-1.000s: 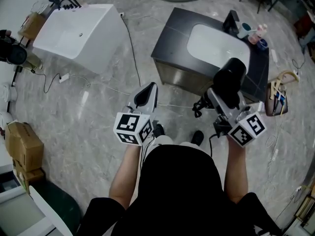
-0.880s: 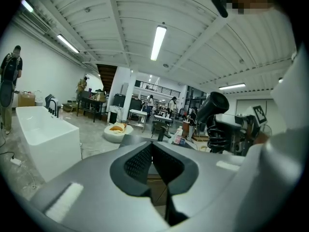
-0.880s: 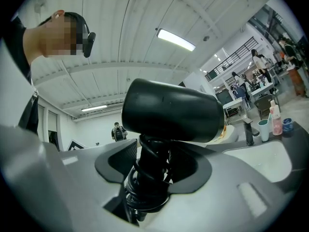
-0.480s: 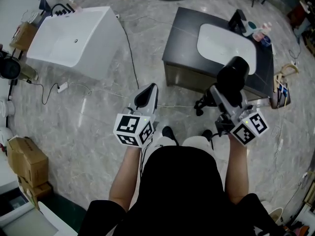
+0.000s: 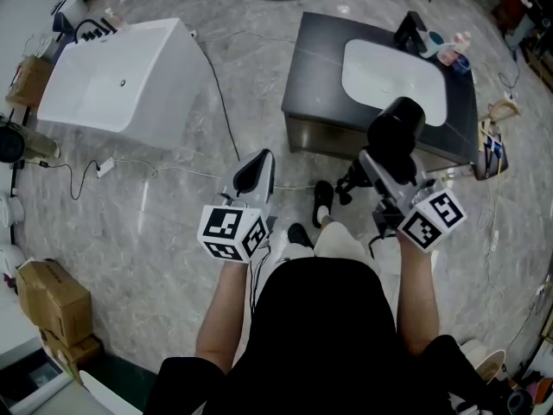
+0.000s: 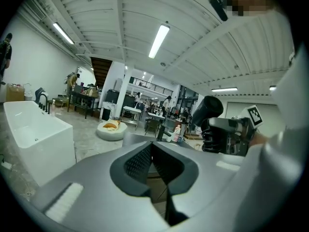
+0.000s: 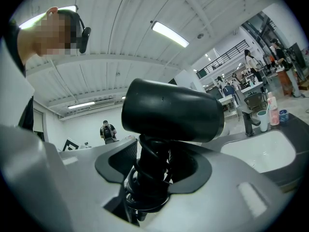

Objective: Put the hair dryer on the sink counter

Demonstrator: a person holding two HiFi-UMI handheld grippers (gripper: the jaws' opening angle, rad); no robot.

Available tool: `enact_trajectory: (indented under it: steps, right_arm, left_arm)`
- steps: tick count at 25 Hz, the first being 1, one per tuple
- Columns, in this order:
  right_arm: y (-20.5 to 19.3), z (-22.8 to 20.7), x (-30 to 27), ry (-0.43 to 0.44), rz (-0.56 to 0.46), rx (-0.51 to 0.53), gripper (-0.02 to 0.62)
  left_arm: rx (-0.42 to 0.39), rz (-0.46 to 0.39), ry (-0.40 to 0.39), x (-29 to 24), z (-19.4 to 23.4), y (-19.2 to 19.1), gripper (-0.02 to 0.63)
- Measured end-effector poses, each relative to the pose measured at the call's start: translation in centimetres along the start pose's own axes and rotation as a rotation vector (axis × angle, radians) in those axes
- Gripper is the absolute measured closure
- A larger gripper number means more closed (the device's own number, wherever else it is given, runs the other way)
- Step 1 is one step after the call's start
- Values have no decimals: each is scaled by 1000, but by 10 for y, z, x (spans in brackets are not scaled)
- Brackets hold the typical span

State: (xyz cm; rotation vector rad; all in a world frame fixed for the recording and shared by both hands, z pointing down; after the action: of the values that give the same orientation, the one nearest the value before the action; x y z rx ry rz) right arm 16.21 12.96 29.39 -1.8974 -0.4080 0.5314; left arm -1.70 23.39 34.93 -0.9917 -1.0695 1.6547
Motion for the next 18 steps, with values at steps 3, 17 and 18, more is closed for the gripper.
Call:
enact_trajectory:
  steps: [3, 17, 18]
  right_arm:
    - [-1, -4, -9, 1, 9, -10, 379]
    - [31, -57, -118, 55, 46, -46, 380]
    - [33, -62, -125, 59, 49, -47, 380]
  left_arm:
    - [-1, 8, -9, -7, 1, 1, 607]
    - [-7, 36, 23, -92, 62, 41, 607]
    - [-5, 38, 27, -99, 65, 43, 607]
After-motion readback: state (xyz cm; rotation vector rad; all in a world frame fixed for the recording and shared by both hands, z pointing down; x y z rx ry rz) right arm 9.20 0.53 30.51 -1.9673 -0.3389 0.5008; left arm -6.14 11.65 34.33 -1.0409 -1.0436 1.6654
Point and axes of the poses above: the fingertips, and each gripper's own axes: x backward along the fingers, z to its left, y out of its top, the point moved 2 cm from there along x, backward along the fingers, and after that the axes turned 15 degrees about -y, right-handed, at the moved point
